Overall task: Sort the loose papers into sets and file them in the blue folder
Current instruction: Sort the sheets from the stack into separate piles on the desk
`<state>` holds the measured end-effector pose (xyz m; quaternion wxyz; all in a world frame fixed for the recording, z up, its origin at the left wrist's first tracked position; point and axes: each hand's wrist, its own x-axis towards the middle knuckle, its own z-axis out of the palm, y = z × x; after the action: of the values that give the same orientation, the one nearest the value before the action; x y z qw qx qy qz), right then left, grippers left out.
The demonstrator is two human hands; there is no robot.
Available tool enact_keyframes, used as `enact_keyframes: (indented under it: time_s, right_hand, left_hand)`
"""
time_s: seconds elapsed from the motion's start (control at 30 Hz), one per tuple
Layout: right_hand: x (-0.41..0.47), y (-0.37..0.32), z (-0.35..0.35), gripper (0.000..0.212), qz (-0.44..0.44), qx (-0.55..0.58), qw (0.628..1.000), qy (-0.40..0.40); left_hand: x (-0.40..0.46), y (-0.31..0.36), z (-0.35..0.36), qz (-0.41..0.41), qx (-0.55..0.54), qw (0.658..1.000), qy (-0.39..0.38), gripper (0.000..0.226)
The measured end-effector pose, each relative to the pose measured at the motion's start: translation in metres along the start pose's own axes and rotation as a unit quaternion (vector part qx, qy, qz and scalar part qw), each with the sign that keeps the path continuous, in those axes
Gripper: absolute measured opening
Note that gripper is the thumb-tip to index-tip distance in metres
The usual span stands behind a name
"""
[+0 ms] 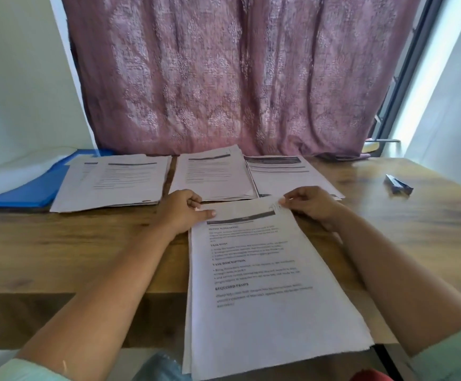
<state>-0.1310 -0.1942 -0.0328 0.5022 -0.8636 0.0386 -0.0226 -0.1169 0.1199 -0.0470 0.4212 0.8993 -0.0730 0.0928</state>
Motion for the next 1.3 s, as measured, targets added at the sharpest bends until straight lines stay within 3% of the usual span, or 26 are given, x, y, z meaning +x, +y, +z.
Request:
enact_keyframes:
  time_s: [0.23, 0.37, 0.43, 0.57, 0.8, 0.97, 1.07, 1.13, 1.2, 1.3]
  right_hand:
    - [0.004, 0.002, 0.008, 0.008, -0.084, -0.04, 0.996, 0.006]
    - [-0.001, -0.008, 0.008, 0.022, -0.096, 0.002, 0.994, 0.055]
    - [-0.004, -0.011, 0.008, 0.02, -0.1, 0.066, 0.992, 0.032]
    - [-0.007, -0.007, 0.004, 0.066, -0.104, 0.124, 0.983, -0.087]
    - [-0.011, -0.013, 0.006, 0.093, -0.095, 0.029, 0.99, -0.097]
    - [-0.023, -0.022, 0.005, 0.071, -0.081, 0.141, 0.972, -0.167]
    - [-0.029, -0.024, 0.0, 0.047, -0.055, 0.129, 0.959, -0.248]
    - [-0.031, -0.022, -0.005, 0.041, -0.038, 0.109, 0.952, -0.284]
    - [-0.025, -0.02, -0.01, 0.038, -0.031, 0.102, 0.96, -0.261]
    - [-0.004, -0.017, -0.012, 0.043, -0.024, 0.126, 0.975, -0.183]
  left_hand:
    - [-0.005, 0.002, -0.006, -0.001, -0.098, 0.994, 0.039, 0.027]
    - [-0.007, 0.008, -0.009, 0.028, -0.175, 0.982, 0.066, 0.023]
    - [-0.008, 0.01, -0.011, 0.038, -0.199, 0.977, 0.073, 0.02]
    - [-0.009, 0.012, -0.016, 0.055, -0.258, 0.96, 0.094, 0.015]
    - [-0.007, 0.008, -0.018, 0.08, -0.259, 0.953, 0.136, 0.012]
    - [0.0, 0.001, -0.021, 0.129, -0.164, 0.947, 0.245, 0.009]
    - [0.002, -0.003, -0.026, 0.117, -0.148, 0.929, 0.317, 0.01]
    - [0.003, -0.005, -0.028, 0.112, -0.138, 0.92, 0.348, 0.011]
    - [0.003, -0.004, -0.028, 0.122, -0.123, 0.921, 0.349, 0.016]
    - [-0.001, 0.003, -0.023, 0.097, -0.146, 0.945, 0.275, 0.036]
